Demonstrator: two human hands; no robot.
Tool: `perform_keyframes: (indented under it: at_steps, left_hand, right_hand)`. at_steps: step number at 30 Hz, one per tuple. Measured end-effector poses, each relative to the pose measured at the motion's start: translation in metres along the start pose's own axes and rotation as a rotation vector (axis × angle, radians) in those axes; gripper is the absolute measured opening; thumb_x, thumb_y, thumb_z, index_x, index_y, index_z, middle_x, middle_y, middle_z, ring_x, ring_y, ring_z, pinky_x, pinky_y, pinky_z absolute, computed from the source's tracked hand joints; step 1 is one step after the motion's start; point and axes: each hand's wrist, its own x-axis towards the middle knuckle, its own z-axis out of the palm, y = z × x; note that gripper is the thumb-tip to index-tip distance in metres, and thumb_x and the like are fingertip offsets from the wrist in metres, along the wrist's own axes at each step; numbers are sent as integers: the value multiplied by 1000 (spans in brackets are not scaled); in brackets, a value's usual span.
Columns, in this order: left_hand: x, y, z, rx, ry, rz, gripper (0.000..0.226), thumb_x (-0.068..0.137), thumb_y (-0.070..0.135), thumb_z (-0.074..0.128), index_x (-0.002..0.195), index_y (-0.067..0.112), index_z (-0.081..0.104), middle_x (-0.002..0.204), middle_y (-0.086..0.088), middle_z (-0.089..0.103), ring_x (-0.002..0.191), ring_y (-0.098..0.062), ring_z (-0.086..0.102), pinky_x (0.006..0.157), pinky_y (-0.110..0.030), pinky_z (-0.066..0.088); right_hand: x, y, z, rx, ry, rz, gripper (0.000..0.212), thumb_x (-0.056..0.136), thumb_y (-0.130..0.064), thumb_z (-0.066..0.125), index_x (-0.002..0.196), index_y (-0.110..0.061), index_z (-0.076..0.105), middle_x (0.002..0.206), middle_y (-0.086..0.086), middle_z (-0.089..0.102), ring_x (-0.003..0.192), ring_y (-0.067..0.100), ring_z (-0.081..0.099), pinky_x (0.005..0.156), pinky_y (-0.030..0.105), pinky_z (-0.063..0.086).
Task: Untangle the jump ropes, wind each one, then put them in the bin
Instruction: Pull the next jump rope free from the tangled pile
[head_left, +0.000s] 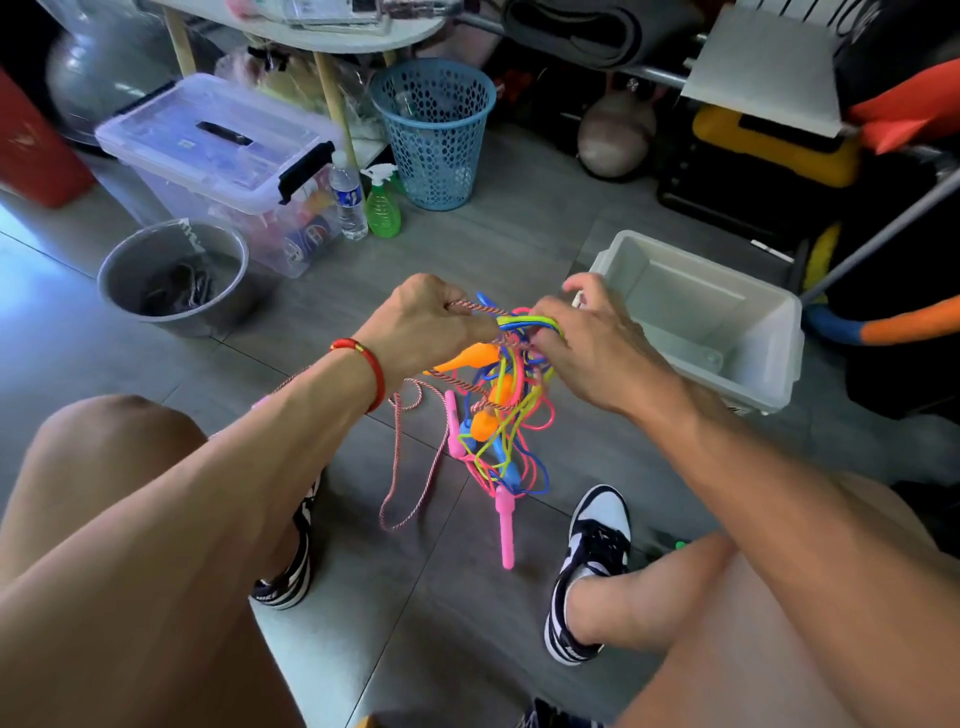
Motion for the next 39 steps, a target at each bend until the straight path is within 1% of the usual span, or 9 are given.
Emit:
perform_keyframes:
  at_steps: [5,10,14,19,21,29,31,34,39]
  left_hand:
    - [7,-11,-16,-172,-3,-118,45,77,8,80,52,19,44,47,3,37,37,-12,30,40,-18,26]
    - [2,-11,-14,-346,-16,-89,49,69,-20,58,46,18,36,43,0,34,41,-19,43,55,-29,41]
    - [1,-10,-14,-368,-39,-35,42,60,-12,58,50,20,33,52,-3,31,45,-21,41,51,-27,40]
    - [-10,-14,-11,-111,-267,-15,19,62,3,61,65,12,45,53,-5,50,49,-22,49,54,-29,41]
    - [-17,-12,-4,-70,-356,-13,18,55,12,57,70,14,47,56,-5,52,53,-21,48,57,-32,39]
    - [-16,-10,19,-435,-381,-154,28,89,14,57,64,18,70,82,-21,72,72,-28,64,70,-35,45]
    - [-17,-13,21,-374,-413,-53,22,84,35,68,82,14,72,86,-14,73,72,-21,62,71,-38,45]
    - [-17,-19,24,-264,-482,16,53,76,32,81,108,-6,62,100,-16,75,86,-23,64,88,-47,53]
    - [-8,-35,1,64,-586,71,41,66,25,80,94,14,52,85,-4,64,80,-18,53,79,-41,50]
  right_hand:
    - [5,15,-8,74,76,-69,29,97,-17,48,115,-24,69,107,10,65,105,30,58,84,34,39]
    - [1,5,-6,143,90,-91,21,93,-11,49,99,-17,68,97,7,67,93,29,59,76,37,41]
    - [0,4,-8,291,42,12,19,94,-14,46,97,-24,61,80,2,67,76,26,59,68,37,44]
    - [0,0,-9,309,194,-13,18,86,-10,55,90,-24,67,73,-5,67,66,7,57,59,21,40]
    - [-2,-3,-4,287,211,2,16,86,-12,57,89,-22,69,72,-6,66,65,9,56,62,26,40]
    - [-8,-5,0,198,238,-38,13,82,-17,63,92,-21,71,73,-1,70,75,28,62,69,36,50]
    - [-10,-11,0,211,214,-107,17,81,-16,63,93,-22,72,70,-3,68,71,23,60,67,34,48]
    - [-11,-13,-4,233,172,-150,21,81,-16,62,95,-25,74,73,-6,69,70,17,59,67,29,44]
    - [-4,10,-21,314,246,-59,26,87,-6,61,99,-25,75,87,-8,75,77,12,69,78,32,53]
